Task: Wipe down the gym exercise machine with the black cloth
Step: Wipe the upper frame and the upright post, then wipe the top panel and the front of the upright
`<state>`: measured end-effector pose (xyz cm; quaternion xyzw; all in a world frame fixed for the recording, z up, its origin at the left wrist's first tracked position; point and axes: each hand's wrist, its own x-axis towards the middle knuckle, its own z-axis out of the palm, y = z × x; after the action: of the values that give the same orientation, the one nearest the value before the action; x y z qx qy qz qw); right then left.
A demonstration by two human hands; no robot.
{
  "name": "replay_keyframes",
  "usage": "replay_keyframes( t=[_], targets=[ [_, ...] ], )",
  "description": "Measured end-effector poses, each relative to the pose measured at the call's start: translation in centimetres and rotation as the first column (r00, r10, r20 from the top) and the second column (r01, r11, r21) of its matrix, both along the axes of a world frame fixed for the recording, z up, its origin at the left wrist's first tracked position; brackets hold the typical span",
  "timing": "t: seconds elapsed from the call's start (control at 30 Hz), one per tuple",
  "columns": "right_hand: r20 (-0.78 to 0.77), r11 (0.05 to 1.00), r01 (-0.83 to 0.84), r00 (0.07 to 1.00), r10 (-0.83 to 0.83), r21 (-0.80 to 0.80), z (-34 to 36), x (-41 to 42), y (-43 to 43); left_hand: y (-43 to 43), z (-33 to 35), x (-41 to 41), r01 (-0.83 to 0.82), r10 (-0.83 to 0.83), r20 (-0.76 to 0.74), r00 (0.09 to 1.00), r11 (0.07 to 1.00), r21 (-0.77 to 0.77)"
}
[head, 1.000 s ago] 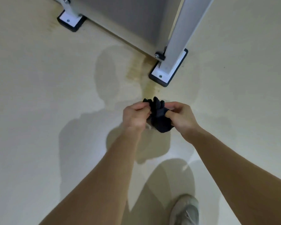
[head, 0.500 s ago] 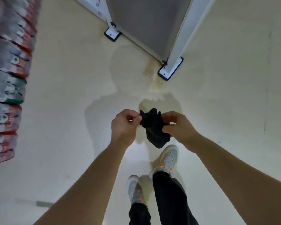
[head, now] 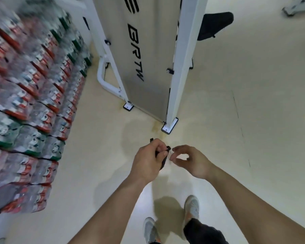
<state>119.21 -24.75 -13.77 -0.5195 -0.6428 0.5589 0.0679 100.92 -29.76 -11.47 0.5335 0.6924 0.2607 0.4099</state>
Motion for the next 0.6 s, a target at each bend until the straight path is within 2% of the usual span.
replay_keyframes(
  t=[0.17,0.33,0.6],
  targets=[
    [-0.044,0.998,0.059,0.997,-0.06,-0.023,7.8,3.3,0.8,1.4,8.2,2.4,0.028,-0.028,-0.018,0.999,0.999,0.037],
    [-0.157,1.0,-0.021,0.987,0.018,-0.018,13.6,5.9,3.0,4.2,13.7,6.0,0.044,-0.042,-0.032,0.999,0.998,0.046],
    [-0.179,0.992,-0.01,0.983,0.032,0.123,19.1,12.4,8.5,8.8,19.3,12.4,-0.016,0.041,-0.18,0.983,0.99,0.138]
  ],
)
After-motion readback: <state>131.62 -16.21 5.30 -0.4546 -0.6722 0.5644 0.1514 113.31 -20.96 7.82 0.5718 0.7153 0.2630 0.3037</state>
